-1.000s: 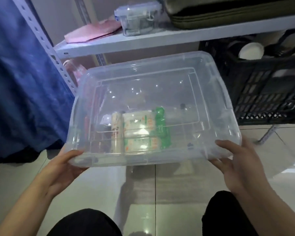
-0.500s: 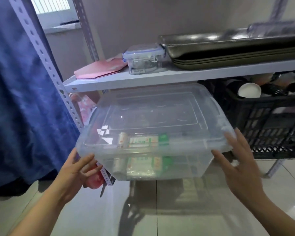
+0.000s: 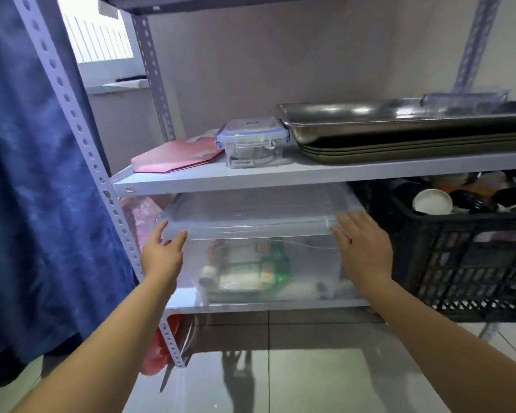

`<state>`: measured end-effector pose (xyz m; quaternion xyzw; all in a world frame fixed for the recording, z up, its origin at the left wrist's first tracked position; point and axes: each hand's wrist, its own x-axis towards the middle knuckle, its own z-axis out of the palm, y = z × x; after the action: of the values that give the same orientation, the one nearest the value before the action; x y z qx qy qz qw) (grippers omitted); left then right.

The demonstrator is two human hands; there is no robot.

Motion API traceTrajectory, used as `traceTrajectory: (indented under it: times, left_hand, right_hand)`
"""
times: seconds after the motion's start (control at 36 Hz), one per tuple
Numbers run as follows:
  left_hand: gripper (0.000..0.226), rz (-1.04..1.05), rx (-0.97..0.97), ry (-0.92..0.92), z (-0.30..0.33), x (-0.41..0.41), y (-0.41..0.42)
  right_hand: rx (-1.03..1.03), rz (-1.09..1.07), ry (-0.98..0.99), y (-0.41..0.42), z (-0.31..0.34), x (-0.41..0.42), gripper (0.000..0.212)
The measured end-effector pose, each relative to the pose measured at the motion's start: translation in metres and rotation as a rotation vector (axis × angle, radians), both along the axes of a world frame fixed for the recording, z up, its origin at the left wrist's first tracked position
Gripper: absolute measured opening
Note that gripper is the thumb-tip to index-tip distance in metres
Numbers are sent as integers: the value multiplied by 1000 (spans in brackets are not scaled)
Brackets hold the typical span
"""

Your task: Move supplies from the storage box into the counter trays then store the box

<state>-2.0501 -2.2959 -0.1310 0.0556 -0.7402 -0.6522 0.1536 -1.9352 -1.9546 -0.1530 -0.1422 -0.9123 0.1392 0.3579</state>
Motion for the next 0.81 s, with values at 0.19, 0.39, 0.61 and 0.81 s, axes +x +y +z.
traceTrajectory:
  times: [0.19,0.39,0.61,0.81]
  left_hand:
    - [93,-60,-684,30,-21,25,12]
    - [113,-38,-1109,109,-37,15,5]
    - [113,-90,-1026,171,-43,3,-3]
    - [109,-189,-991,115,-30,15,-4]
  right_hand:
    - [14,-83,-177,8,5,-8,53]
    - [80,10,-142,15,10,-3,57]
    - [4,23,-43,10,0,-9,58]
    - [0,-23,-212,-2,1,0,75]
